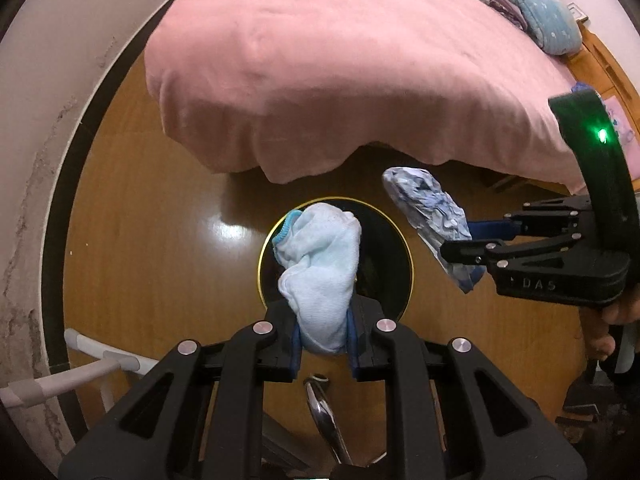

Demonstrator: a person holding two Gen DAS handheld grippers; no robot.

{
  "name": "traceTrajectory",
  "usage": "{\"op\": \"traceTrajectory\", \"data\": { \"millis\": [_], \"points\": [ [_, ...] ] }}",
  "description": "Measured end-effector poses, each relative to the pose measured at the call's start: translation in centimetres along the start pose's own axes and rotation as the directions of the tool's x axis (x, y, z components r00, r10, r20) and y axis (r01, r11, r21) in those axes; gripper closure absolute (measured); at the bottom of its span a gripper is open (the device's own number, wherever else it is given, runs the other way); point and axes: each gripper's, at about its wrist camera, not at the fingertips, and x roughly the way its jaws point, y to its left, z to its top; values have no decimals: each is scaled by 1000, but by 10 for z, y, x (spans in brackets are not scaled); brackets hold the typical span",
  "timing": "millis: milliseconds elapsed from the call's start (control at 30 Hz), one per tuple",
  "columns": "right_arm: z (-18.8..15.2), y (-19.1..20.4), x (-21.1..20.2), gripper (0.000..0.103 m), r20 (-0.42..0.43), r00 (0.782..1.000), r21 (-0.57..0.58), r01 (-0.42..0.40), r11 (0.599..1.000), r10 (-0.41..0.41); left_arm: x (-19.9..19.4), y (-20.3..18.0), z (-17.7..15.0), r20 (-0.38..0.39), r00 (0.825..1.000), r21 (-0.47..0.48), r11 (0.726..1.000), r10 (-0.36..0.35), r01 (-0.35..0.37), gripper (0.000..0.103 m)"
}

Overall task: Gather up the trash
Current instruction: 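Carry the sock and paper over the black bin and open both grippers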

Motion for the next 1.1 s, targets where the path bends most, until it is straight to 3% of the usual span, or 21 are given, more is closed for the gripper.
{"op": "traceTrajectory", "data": {
  "millis": [67, 167, 333, 533, 700, 933, 1100],
  "points": [
    [1, 0, -1, 68, 3, 1000, -1, -5, 1000, 5, 4, 1, 1, -5, 1000, -1, 1000, -4, 4, 87],
    [2, -1, -2, 53, 21, 1000, 3, -7, 1000, 7, 7, 0, 2, -11, 1000, 1, 1000, -12, 12, 87],
    [2, -4, -10, 47, 49, 999, 18, -3, 1000, 2, 9, -10, 4, -22, 999, 13, 1000, -28, 28, 83],
    [4, -8, -25, 47, 84, 996, 39, 5, 999, -8, 2, -17, 5, -2, 1000, 37, 999, -8, 8, 47],
    [1, -2, -47, 46, 122, 992, 35, 8, 999, -13, -18, -17, 7, 50, 999, 38, 999, 3, -5, 28],
    [2, 42, -110, 42, 263, 965, -61, 18, 998, -2, -97, -18, -3, 189, 976, 61, 990, 110, -124, 18],
    [-8, 123, -163, 37, 382, 921, -240, 21, 971, 75, -201, -3, -47, 319, 926, -47, 980, 200, -195, 12]
  ]
}}
